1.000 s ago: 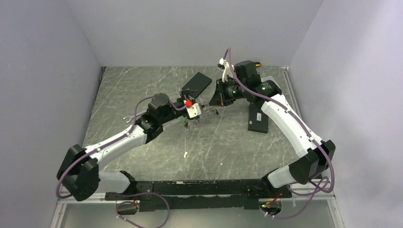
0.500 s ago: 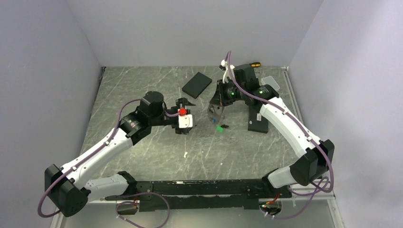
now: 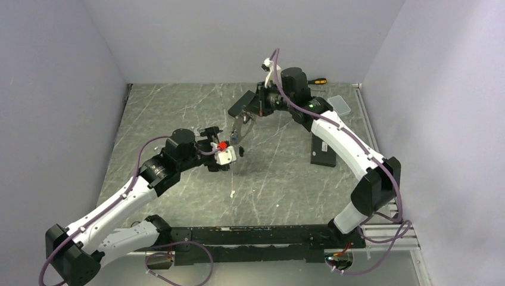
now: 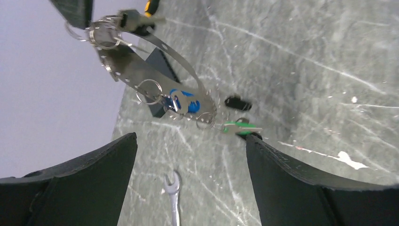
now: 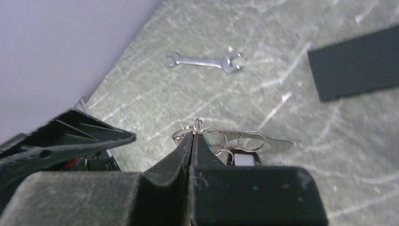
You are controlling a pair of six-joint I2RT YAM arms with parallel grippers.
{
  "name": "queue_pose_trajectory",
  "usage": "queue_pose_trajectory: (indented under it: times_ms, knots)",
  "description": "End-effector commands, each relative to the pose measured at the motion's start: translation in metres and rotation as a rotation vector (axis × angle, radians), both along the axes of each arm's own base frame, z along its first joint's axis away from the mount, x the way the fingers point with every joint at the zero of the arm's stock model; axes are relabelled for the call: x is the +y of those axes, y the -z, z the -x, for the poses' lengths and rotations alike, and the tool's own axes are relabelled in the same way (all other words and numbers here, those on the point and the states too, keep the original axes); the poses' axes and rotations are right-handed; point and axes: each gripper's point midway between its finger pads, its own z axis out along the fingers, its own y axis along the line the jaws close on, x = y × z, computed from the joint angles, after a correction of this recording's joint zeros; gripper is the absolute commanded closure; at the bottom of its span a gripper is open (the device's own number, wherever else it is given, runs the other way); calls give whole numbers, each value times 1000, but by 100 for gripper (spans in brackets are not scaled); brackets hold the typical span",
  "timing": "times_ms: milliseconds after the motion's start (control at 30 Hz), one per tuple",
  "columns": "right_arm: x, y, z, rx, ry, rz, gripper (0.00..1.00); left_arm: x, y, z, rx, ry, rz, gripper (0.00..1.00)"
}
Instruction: Put the keys on the keyring
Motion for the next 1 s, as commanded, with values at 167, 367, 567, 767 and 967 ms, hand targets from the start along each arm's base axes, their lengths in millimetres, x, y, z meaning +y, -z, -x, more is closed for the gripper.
queue_pose_trajectory:
  times_ms: [167,367,567,767,967]
  knots:
    - [71,-18,0,-166,-73,51,100,34,-15,-19,-101,-192,43,10]
    - [3,83,9,17,108,218,100,35,1,-21,-67,-189,30,11]
    - [-57,187,42,304,125,421,100,28,12,-28,-43,-162,23,11]
    - [-57,236,51,485,40,561,100,22,18,-30,-10,-142,20,13]
    - [-41,233,47,478,-23,532,55,34,27,-29,-2,-182,5,12]
